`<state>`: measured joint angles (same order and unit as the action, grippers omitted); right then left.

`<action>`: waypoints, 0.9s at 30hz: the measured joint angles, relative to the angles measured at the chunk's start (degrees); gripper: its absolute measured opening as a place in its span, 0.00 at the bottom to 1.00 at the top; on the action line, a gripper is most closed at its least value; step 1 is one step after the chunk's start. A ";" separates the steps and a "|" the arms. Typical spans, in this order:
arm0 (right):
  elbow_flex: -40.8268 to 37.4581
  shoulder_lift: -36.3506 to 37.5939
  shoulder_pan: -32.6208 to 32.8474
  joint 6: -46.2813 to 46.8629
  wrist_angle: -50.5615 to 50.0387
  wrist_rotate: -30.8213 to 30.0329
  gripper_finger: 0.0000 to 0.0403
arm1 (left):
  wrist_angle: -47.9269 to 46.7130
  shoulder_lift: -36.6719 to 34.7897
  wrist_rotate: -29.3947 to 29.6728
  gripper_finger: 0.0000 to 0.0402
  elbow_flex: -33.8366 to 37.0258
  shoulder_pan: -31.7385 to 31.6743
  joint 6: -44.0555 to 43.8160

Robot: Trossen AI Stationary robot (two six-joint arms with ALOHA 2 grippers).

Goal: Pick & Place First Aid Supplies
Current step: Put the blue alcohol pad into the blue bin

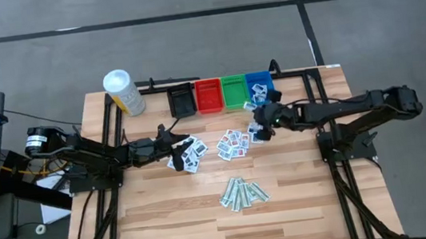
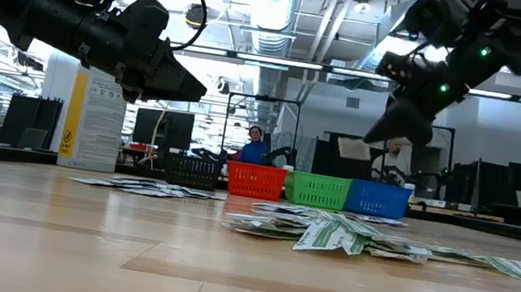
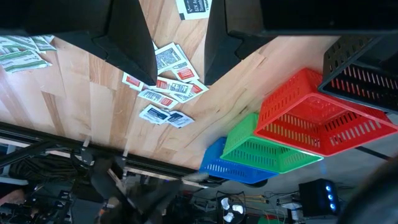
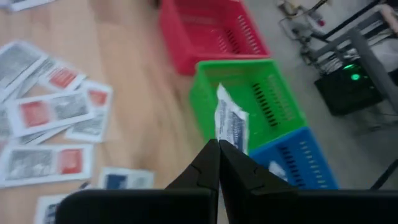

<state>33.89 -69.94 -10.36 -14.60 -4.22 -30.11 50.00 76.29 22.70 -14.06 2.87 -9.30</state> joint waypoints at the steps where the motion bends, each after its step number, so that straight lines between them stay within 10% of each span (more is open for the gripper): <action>1: 0.00 0.82 -0.80 -0.47 -0.04 0.00 0.00 | 0.00 0.00 -0.02 0.33 0.00 0.00 0.00; 16: -2.33 -2.19 -19.64 0.86 6.15 7.43 0.00 | 0.00 0.00 -0.02 0.33 0.00 0.00 0.00; 27: -2.54 -5.37 -20.95 2.62 9.83 7.74 0.04 | 0.18 0.00 -0.02 0.33 0.00 0.00 0.00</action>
<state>31.35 -75.31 -31.31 -11.97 5.61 -22.37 50.18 76.29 22.68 -14.06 2.87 -9.30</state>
